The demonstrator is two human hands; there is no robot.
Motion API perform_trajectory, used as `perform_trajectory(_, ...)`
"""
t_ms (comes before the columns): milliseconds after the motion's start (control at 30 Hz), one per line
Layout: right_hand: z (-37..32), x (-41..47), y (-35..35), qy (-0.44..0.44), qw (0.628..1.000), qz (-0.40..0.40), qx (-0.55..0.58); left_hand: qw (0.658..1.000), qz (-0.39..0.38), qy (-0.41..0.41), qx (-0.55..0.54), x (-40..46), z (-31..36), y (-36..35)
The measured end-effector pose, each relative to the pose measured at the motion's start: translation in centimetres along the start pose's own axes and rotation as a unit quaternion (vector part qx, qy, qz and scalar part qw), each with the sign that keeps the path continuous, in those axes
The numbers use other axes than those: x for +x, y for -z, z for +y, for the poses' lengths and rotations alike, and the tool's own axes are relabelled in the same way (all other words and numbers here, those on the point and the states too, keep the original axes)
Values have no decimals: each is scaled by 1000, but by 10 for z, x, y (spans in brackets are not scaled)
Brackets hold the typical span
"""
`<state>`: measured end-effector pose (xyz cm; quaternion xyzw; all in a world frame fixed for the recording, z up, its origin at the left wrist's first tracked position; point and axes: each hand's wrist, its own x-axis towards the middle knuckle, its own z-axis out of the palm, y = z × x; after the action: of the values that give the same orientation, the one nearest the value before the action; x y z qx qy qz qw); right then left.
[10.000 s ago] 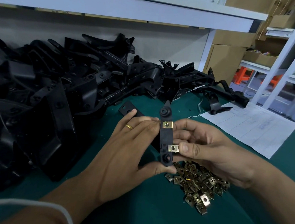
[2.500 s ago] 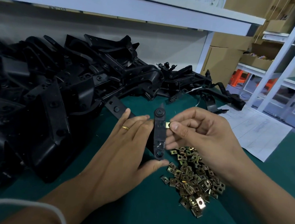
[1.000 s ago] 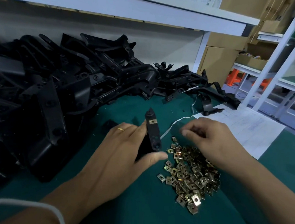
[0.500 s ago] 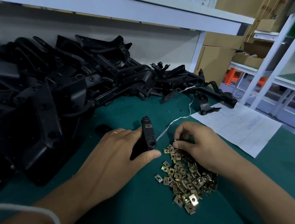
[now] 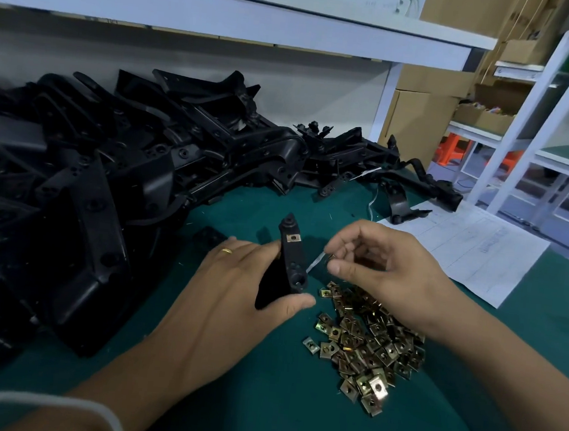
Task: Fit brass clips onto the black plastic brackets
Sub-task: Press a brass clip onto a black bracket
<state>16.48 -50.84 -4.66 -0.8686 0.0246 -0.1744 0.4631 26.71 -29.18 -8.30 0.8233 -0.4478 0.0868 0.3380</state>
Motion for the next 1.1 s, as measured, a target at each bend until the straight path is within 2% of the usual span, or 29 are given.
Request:
perform_trajectory(333,-15,-1,-10,11,975,26,219,990,124,-66,27,0,2,0)
perform_trajectory(467,-16,-2,-15,-11,974,17,225,983,163,-82,32,-1,4,2)
perform_trajectory(633,-20,-3,-14,-8,969,-17,248,969,202,-92,108,0,4,8)
perform_trajectory(833,-24,-5,-14,-21,975,-33,220,971,174,-75,147,1,2,11)
perform_trajectory(1100,-27,-6,-14,-41,977,-40,204,968,177,-93,150,1,1,10)
